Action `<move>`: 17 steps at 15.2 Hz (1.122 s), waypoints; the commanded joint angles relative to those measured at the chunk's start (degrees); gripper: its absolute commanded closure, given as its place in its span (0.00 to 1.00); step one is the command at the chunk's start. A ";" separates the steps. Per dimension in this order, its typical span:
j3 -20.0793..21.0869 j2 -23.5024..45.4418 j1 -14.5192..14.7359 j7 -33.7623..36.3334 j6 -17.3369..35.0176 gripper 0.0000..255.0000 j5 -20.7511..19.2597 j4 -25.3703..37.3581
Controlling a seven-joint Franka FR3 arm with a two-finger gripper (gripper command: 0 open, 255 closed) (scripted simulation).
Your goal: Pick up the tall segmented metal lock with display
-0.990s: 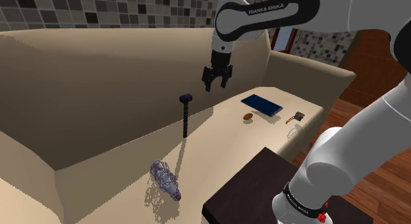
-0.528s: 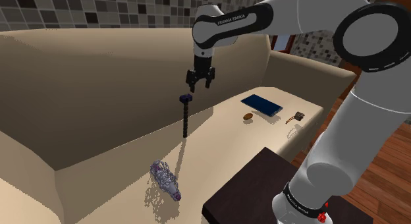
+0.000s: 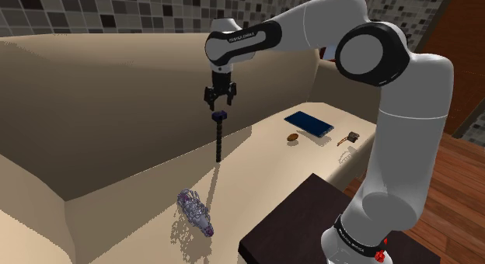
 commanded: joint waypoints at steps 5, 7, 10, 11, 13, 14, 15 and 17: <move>0.03 2.48 0.09 0.15 3.87 0.00 -0.11 -1.38; 0.03 2.86 0.09 0.16 4.94 0.00 -0.11 -2.07; 0.05 2.84 0.14 0.22 5.00 1.00 -0.12 -2.15; 0.05 2.84 0.14 0.23 5.02 1.00 -0.12 -2.17; 0.06 2.83 0.16 0.25 5.01 1.00 -0.12 -2.17; 0.06 2.85 0.16 0.25 4.95 1.00 -0.12 -2.10; 0.06 2.81 0.16 0.26 4.95 1.00 -0.13 -2.12; 0.07 2.75 0.18 0.28 4.93 1.00 -0.13 -2.18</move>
